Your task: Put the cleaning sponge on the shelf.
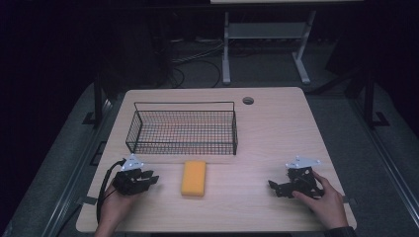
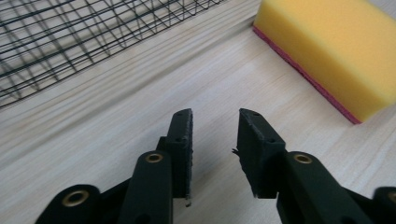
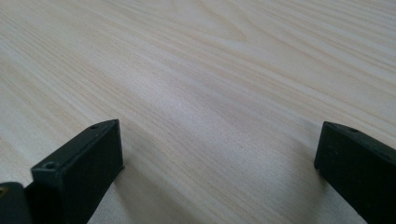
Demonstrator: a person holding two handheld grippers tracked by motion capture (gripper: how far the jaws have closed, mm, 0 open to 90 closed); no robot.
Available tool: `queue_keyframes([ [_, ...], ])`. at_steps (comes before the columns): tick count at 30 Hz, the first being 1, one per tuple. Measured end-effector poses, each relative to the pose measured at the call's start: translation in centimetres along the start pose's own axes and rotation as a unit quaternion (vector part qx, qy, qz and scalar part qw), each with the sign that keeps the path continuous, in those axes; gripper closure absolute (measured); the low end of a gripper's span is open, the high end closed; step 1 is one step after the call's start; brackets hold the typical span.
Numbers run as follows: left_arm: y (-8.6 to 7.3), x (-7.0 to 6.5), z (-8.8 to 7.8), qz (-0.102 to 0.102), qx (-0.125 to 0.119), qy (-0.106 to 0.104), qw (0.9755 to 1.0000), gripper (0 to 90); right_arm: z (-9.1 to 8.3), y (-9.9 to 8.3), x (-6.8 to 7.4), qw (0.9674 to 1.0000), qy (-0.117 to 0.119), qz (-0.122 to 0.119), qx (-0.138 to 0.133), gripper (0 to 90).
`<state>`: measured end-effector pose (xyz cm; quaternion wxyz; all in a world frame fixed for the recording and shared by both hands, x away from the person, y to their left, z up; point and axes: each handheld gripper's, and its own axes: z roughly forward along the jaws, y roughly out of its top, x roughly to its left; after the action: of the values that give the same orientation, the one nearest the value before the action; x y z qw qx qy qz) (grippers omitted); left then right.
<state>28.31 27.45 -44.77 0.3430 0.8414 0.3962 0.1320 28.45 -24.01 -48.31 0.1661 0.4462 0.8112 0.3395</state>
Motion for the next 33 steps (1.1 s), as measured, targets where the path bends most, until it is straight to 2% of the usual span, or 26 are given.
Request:
queue_keyframes([
  [12, 1.3, -0.4, 0.3, 0.007, 0.005, -0.013, 0.9999, 72.8, 0.0, 0.0, 0.0, 1.0, 0.0, -0.002, -0.001, 0.3],
  [18, 2.1, -0.8, 0.6, 0.015, 0.002, -0.029, 0.9995, 79.7, 0.0, 0.0, 0.0, 1.0, 0.0, -0.002, -0.001, 0.3],
  [24, 2.7, -1.1, 1.0, 0.017, 0.01, -0.046, 0.9987, 89.1, 0.0, 0.0, 0.0, 1.0, 0.0, -0.002, -0.001, 0.3],
  [33, 4.1, -1.7, 1.4, 0.025, 0.027, -0.049, 0.9981, 89.8, 0.0, 0.0, 0.0, 1.0, 0.0, -0.001, -0.001, 0.3],
])
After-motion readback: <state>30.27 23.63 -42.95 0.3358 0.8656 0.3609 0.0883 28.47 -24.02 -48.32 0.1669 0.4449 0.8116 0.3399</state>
